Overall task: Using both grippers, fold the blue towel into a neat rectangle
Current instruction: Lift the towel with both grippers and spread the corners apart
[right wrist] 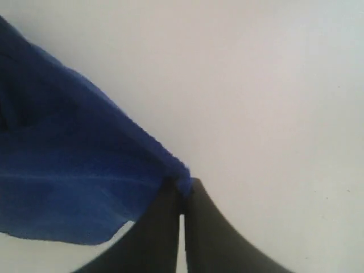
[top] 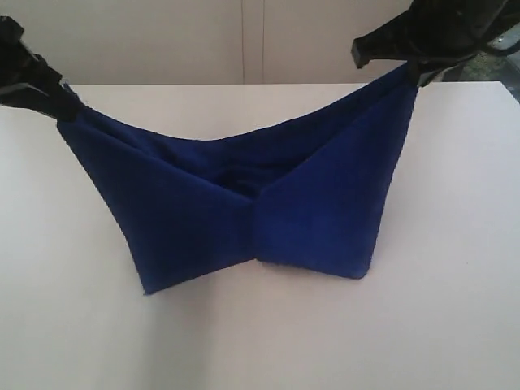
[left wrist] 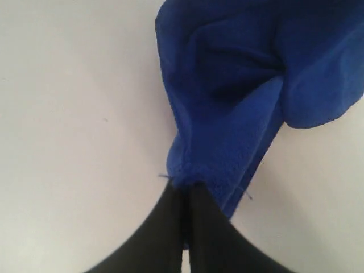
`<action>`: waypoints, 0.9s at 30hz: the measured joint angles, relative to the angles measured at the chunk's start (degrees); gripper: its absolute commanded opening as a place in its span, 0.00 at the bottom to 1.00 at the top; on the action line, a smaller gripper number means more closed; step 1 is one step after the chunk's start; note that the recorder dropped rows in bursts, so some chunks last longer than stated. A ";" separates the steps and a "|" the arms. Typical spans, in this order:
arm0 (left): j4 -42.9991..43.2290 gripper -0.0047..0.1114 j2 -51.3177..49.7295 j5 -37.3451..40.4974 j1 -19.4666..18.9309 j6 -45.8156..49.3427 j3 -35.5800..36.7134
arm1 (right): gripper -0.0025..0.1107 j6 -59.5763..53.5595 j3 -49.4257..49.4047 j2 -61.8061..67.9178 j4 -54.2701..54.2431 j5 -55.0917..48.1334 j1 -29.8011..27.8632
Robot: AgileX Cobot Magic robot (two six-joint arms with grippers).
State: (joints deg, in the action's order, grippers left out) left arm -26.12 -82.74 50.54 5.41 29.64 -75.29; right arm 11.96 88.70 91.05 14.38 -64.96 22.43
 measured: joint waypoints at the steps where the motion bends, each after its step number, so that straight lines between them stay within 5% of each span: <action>1: 0.68 0.04 0.92 0.08 0.00 -0.74 0.00 | 0.02 0.00 0.00 -1.04 0.12 -0.89 0.00; 16: 8.12 0.04 26.56 14.21 0.00 -8.57 0.00 | 0.02 0.00 -7.40 -29.03 1.56 -5.03 0.00; 27: 9.31 0.04 26.53 14.34 0.00 -12.68 0.00 | 0.02 0.10 -14.46 -36.63 4.84 -5.44 -0.10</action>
State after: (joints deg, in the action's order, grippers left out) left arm -16.81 -56.21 64.88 5.41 16.95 -75.29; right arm 12.06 74.25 54.42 19.22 -70.40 22.32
